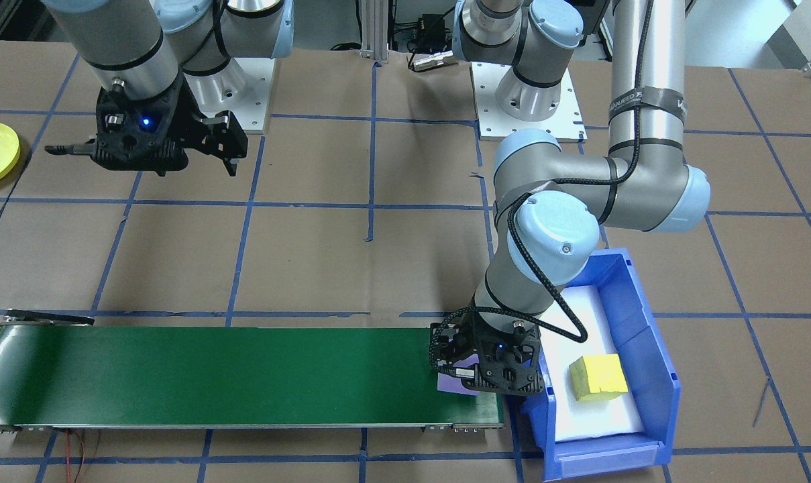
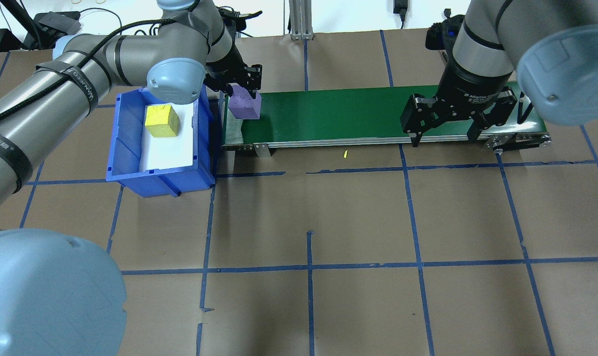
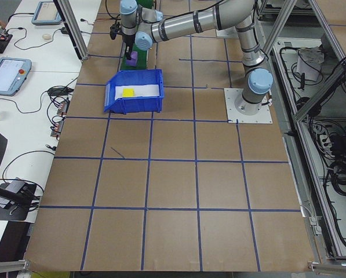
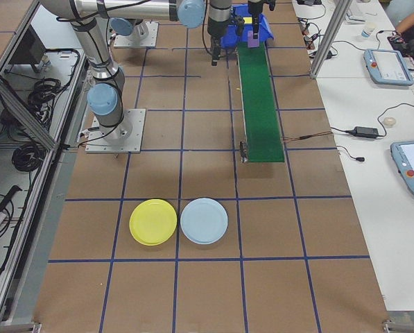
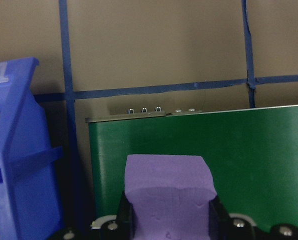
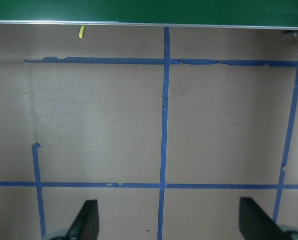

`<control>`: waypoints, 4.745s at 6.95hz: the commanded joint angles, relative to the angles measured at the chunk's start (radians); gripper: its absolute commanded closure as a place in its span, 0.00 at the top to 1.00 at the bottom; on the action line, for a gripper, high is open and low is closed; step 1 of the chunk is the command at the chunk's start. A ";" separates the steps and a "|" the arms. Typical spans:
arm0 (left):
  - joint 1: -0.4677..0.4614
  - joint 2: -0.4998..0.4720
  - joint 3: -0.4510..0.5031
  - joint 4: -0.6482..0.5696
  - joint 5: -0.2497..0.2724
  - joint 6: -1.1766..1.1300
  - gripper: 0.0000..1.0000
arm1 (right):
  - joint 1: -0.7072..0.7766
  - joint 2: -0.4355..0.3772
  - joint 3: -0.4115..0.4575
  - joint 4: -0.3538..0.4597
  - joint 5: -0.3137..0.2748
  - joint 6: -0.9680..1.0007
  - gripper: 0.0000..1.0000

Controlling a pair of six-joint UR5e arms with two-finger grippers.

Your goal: Move block left to right into plate

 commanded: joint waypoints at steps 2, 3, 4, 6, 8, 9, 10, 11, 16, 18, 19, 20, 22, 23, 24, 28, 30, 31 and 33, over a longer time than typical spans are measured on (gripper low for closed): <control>-0.002 0.037 -0.028 0.051 0.002 0.003 1.00 | -0.003 0.168 -0.018 -0.230 0.107 0.001 1.00; -0.002 0.085 -0.020 -0.008 0.006 0.007 1.00 | -0.003 0.223 -0.025 -0.289 0.122 0.001 1.00; 0.004 0.115 -0.010 -0.041 0.105 0.013 1.00 | -0.006 0.272 -0.057 -0.327 0.136 -0.025 1.00; 0.088 0.101 0.026 -0.069 0.146 0.015 1.00 | -0.024 0.367 -0.112 -0.352 0.222 -0.049 1.00; 0.226 0.062 0.011 -0.069 0.130 0.136 1.00 | -0.026 0.444 -0.142 -0.430 0.304 -0.013 1.00; 0.243 0.039 0.003 -0.067 0.130 0.154 1.00 | -0.026 0.450 -0.133 -0.444 0.314 0.041 1.00; 0.264 0.012 -0.003 -0.064 0.130 0.179 1.00 | -0.026 0.450 -0.125 -0.444 0.314 0.044 1.00; 0.278 -0.005 -0.029 -0.064 0.130 0.196 1.00 | -0.026 0.450 -0.123 -0.444 0.314 0.059 1.00; 0.279 -0.065 -0.051 -0.003 0.130 0.217 0.41 | -0.026 0.447 -0.122 -0.444 0.314 0.066 1.00; 0.275 -0.017 -0.028 -0.021 0.126 0.213 0.34 | -0.026 0.446 -0.122 -0.443 0.314 0.066 1.00; 0.274 0.037 -0.026 -0.088 0.074 0.181 0.34 | -0.026 0.446 -0.123 -0.443 0.314 0.067 1.00; 0.259 0.101 -0.022 -0.142 0.039 0.106 0.34 | -0.026 0.446 -0.123 -0.443 0.314 0.067 1.00; 0.176 0.162 -0.020 -0.201 0.038 0.088 0.34 | -0.026 0.447 -0.123 -0.443 0.316 0.089 1.00; 0.095 0.168 -0.020 -0.189 0.044 0.044 0.34 | -0.026 0.452 -0.122 -0.444 0.317 0.099 1.00; 0.034 0.154 -0.020 -0.134 0.040 -0.058 0.34 | -0.026 0.453 -0.120 -0.444 0.317 0.099 1.00; -0.018 0.018 -0.020 0.025 0.038 -0.093 0.35 | -0.026 0.457 -0.117 -0.452 0.316 0.103 1.00; -0.018 -0.005 -0.037 0.061 0.049 -0.091 0.58 | -0.026 0.466 -0.117 -0.453 0.316 0.103 1.00; -0.018 -0.010 -0.040 0.066 0.049 -0.094 0.72 | -0.026 0.470 -0.122 -0.455 0.317 0.103 1.00; -0.018 0.026 -0.043 0.063 0.049 -0.097 1.00 | -0.026 0.481 -0.116 -0.464 0.314 0.101 1.00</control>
